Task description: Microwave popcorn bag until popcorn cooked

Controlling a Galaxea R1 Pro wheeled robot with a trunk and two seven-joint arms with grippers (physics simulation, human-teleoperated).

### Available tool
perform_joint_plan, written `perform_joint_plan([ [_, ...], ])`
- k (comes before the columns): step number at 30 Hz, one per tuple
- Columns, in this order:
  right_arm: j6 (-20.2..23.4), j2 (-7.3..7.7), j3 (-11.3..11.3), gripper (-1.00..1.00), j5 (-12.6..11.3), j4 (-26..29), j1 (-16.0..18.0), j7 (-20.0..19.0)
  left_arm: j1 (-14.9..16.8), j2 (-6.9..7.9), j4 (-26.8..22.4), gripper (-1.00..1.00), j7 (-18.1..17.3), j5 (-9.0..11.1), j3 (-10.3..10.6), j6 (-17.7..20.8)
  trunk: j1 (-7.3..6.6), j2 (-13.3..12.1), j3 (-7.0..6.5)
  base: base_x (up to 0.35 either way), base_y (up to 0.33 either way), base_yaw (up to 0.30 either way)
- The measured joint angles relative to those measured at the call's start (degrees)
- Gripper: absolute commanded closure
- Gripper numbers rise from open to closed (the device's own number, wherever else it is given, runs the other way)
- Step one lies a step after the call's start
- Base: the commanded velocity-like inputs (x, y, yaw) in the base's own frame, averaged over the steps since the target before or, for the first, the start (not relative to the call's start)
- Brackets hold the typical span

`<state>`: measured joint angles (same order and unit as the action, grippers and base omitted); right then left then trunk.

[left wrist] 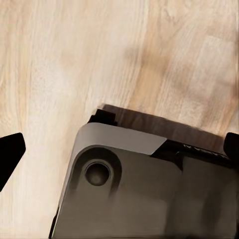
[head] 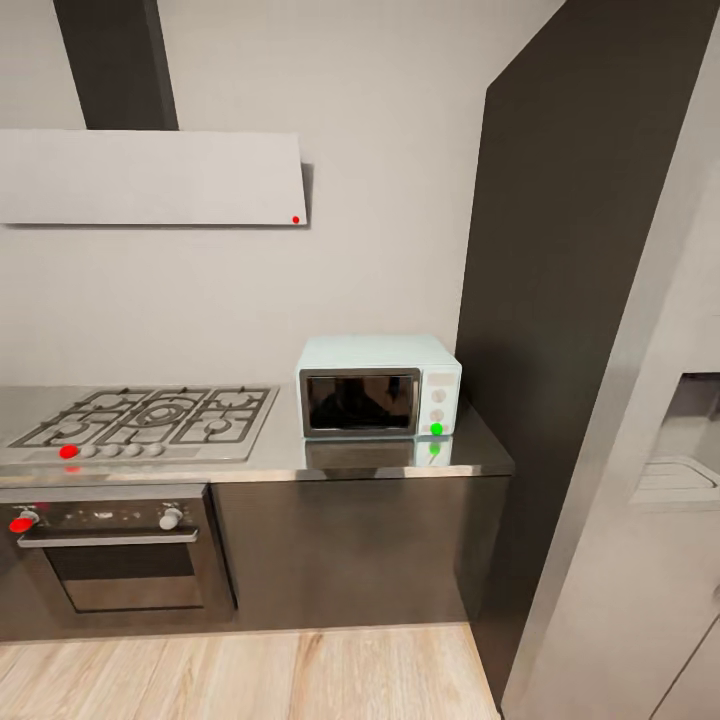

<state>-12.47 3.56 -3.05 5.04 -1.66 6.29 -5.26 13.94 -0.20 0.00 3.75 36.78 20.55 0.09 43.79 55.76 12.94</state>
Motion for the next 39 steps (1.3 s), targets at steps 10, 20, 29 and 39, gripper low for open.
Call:
perform_joint_plan([
  [10,0.3,-0.25,-0.3,1.00,-0.2,0.0,-0.2,0.1,0.0,-0.29,0.0,-1.00,-1.4,-4.6,0.2,0.4,0.00,0.0,0.00,0.000,0.000,0.000],
  [20,0.4,-0.92,-0.2,1.00,0.4,0.3,-0.1,0.1,0.0,0.30,-0.3,-1.00,-1.2,-5.0,0.2,-0.8,0.00,0.0,0.00,0.000,0.000,0.000],
  [29,0.4,-1.38,-0.2,1.00,0.5,0.4,-0.1,0.1,0.0,0.63,-0.3,-1.00,-1.2,-5.2,0.2,-0.8,0.00,0.0,0.00,0.000,0.000,0.000],
  [39,0.4,-1.38,-0.2,1.00,0.5,0.4,-0.1,0.1,0.0,0.64,-0.3,-1.00,-1.2,-5.2,0.2,-0.8,0.00,0.0,0.00,0.000,0.000,0.000],
])
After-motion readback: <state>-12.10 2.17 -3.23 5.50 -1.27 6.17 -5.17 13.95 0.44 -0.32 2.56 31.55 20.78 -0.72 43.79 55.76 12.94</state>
